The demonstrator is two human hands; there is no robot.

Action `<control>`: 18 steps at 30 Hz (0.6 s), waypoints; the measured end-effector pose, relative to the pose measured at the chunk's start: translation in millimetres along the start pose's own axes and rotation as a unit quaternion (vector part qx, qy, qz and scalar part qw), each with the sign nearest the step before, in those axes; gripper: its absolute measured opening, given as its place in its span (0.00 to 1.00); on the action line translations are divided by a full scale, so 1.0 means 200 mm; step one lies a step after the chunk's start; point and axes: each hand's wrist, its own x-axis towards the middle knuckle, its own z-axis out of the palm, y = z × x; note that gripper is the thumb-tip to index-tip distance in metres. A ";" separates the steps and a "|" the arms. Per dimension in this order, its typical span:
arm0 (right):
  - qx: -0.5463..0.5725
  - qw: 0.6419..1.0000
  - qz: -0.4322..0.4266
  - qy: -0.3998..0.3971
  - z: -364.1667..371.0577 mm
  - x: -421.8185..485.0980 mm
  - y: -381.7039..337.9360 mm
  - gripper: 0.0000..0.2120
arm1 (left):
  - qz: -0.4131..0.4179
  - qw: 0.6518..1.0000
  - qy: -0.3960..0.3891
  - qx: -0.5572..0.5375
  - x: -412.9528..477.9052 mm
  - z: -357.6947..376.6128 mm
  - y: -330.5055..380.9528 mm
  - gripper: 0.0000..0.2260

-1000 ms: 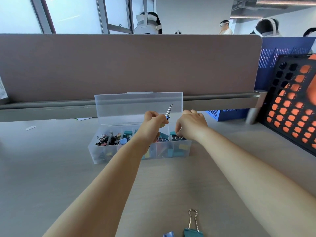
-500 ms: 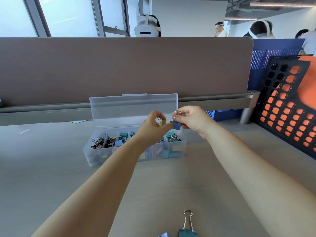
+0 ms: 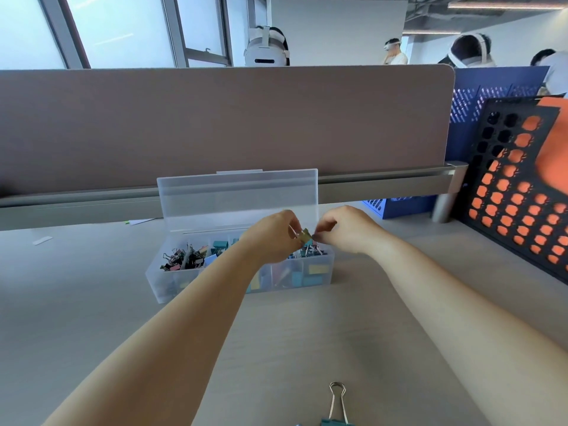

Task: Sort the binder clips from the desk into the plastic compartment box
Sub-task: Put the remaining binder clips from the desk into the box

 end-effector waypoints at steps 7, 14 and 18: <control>0.017 1.000 0.004 0.011 0.01 0.00 0.03 0.07 | 0.013 0.997 0.019 0.068 0.04 0.06 0.00 0.02; 0.023 0.999 -0.003 0.041 0.03 -0.01 0.03 0.10 | 0.015 0.989 -0.076 0.125 0.09 0.06 0.01 0.13; 0.005 1.000 -0.002 0.019 0.02 -0.02 0.02 0.13 | 0.000 0.993 -0.078 0.087 0.08 0.05 0.01 0.16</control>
